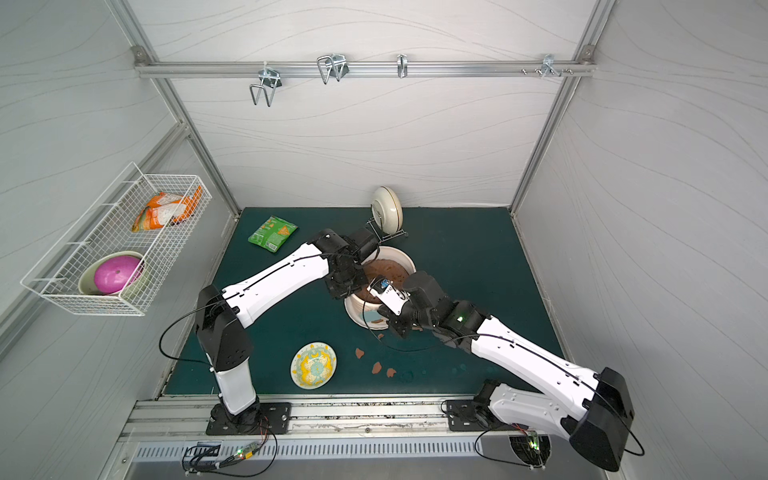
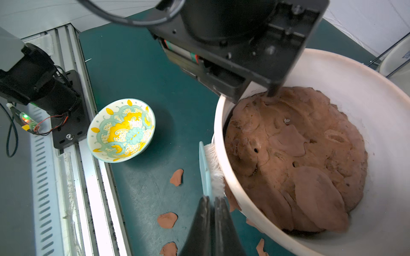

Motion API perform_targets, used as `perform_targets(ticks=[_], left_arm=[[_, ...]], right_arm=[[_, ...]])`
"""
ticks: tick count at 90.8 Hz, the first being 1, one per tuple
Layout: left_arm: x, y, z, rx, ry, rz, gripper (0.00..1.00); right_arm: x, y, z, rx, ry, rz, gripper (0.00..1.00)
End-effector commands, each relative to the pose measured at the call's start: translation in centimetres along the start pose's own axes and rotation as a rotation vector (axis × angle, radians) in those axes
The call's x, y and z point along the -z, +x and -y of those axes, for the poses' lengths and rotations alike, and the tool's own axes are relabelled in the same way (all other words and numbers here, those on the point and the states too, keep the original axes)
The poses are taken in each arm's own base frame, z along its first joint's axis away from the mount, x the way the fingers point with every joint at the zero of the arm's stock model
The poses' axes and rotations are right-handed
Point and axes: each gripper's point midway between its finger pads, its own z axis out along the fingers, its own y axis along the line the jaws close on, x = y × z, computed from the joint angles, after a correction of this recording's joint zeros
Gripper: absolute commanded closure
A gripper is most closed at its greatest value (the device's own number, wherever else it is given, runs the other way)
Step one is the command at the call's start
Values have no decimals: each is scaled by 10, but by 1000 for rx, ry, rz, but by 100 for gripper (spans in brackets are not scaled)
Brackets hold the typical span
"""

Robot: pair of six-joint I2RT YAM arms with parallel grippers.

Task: Scrub the dried mud off the ceramic pot
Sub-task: Rotate the pot on the tray, then brush off the soil from the pot.

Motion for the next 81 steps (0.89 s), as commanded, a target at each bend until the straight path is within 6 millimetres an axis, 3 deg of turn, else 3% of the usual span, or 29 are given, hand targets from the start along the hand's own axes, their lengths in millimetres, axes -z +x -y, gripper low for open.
perform_targets(ticks=[1,20,37,45,61,73,81], left_arm=[[-8,9,28,-162,76,-35,92],[-11,10,31,-187,94,-45,93],[-13,9,31,-206,90,-45,93],[-15,9,31,-208,86,-48,93],[-16,9,31,-211,87,-51,93],[-15,8,30,-219,84,-45,94],[-14,6,29,-225,84,-42,93]], right_arm=[[10,5,28,-20,159,-3,100],[13,14,11,-24,70,-27,100],[23,0,-27,-5,-134,34,100],[22,-12,-35,19,-163,53,100],[7,-35,-18,24,-69,70,100],[1,-38,-2,18,19,63,100],[-1,-28,5,13,62,21,100]])
